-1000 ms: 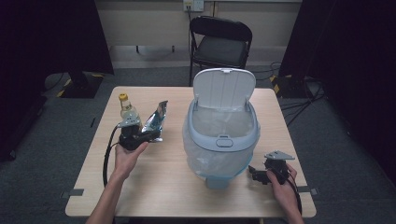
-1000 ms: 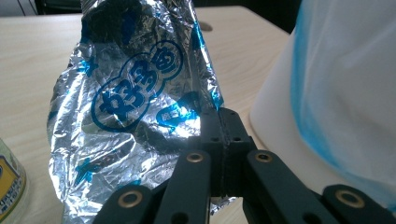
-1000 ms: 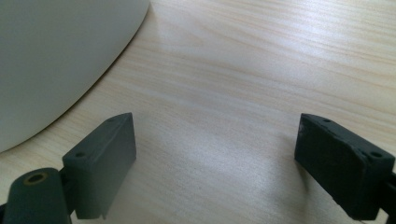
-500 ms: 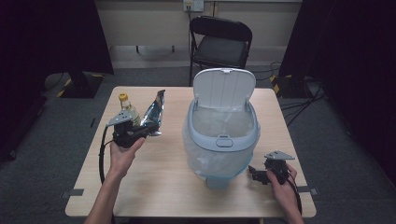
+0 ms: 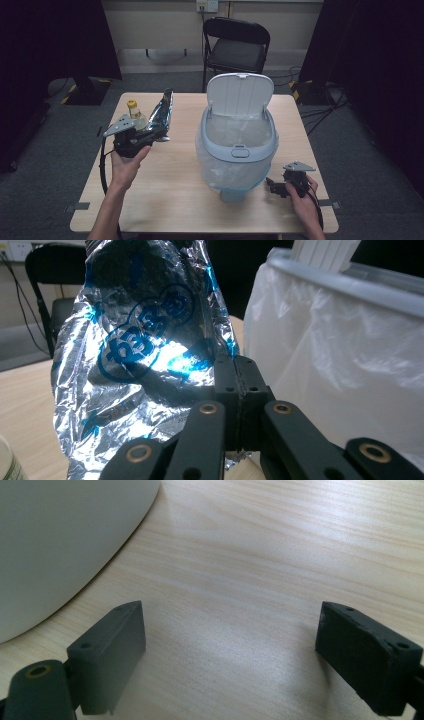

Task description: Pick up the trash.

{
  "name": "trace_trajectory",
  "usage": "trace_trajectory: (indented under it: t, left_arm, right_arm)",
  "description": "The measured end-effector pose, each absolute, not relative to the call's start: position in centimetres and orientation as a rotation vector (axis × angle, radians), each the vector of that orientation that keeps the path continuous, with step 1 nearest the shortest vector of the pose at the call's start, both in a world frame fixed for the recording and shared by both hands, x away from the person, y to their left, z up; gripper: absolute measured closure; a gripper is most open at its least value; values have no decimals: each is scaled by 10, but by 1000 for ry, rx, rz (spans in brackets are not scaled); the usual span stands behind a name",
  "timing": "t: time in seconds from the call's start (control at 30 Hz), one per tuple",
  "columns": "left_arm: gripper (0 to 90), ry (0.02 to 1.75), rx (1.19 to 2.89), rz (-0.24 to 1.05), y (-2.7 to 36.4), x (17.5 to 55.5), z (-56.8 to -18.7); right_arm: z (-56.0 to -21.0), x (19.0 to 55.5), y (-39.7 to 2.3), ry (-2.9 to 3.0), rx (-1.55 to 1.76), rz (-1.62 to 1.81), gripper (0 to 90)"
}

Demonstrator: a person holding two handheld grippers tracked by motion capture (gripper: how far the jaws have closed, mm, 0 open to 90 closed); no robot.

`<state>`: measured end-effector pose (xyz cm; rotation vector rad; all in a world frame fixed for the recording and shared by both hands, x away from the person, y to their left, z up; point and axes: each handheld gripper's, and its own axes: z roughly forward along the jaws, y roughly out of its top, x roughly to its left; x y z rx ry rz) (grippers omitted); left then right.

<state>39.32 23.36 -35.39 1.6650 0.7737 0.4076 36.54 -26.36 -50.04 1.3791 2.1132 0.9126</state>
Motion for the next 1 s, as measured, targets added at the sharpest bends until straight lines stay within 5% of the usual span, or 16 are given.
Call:
trace_trajectory:
  t: [1.0]
  left_arm:
    - [897,590,1570,475,214,368,-296]
  right_arm:
    - [-500,365,-264,2113,1379,913,115]
